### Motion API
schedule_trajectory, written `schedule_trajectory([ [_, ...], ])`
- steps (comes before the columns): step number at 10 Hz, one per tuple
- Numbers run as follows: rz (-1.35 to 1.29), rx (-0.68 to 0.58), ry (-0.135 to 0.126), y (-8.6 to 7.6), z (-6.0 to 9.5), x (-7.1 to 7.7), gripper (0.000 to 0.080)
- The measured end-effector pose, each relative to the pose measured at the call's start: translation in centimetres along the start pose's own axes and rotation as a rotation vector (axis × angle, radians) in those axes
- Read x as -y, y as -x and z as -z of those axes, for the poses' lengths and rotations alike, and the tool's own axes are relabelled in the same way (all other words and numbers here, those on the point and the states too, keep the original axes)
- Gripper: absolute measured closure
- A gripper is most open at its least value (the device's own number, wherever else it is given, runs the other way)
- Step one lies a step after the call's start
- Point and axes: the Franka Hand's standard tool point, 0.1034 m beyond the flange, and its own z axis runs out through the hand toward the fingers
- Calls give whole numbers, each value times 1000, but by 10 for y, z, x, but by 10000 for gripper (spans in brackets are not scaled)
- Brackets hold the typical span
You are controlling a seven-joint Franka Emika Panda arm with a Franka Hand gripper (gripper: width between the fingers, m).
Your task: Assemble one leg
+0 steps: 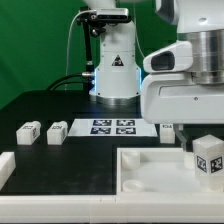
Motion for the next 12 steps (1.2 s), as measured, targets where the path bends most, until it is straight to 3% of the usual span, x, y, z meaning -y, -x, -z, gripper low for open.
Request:
schedule_trajectory([
  [3,312,1,9,-1,-1,-3,151],
  [4,442,4,22,-6,2,-2,151],
  [6,400,-1,22,-8,2,-1,151],
  [7,394,-1,22,-8,2,-1,263],
  [8,290,-2,18,-8,2,0,263],
  [9,180,-2,12,-7,2,1,464],
  [10,125,-2,12,-7,2,1,509],
  [12,-80,-3,11,-8,1,-1,509],
])
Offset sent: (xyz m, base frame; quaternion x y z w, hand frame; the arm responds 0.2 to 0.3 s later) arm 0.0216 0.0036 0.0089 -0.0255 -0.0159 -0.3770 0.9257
